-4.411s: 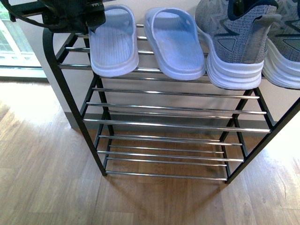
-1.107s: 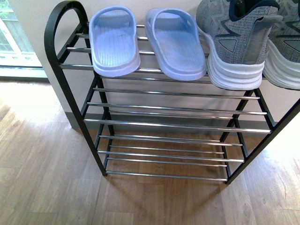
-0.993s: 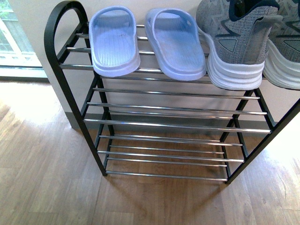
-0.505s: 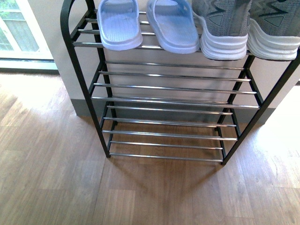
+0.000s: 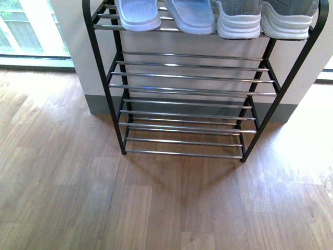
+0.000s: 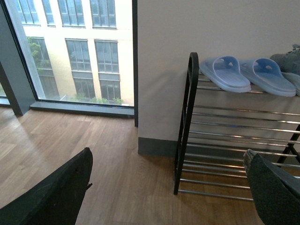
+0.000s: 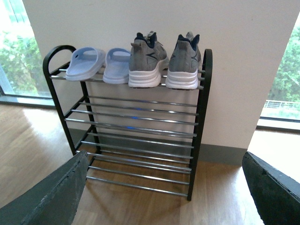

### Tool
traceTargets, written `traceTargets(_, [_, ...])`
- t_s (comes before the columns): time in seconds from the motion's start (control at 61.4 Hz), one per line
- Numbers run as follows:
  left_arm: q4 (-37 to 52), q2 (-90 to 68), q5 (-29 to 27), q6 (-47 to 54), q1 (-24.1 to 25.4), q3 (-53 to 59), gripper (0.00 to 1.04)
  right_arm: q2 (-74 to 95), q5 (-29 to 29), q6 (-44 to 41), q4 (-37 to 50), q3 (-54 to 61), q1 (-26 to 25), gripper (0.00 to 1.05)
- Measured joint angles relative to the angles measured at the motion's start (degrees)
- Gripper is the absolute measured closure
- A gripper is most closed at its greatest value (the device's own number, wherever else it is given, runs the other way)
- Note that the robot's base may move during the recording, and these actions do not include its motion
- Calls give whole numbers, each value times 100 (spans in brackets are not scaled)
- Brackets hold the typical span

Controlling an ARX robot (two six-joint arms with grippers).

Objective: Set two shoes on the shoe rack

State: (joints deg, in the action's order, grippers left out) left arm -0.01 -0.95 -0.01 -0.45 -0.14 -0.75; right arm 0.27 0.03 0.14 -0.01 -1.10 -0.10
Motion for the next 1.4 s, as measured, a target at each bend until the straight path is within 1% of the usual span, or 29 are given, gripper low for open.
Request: traceTargets(1.4, [0, 0, 0, 0, 0, 0, 9, -7, 0, 0, 0, 0, 0, 9])
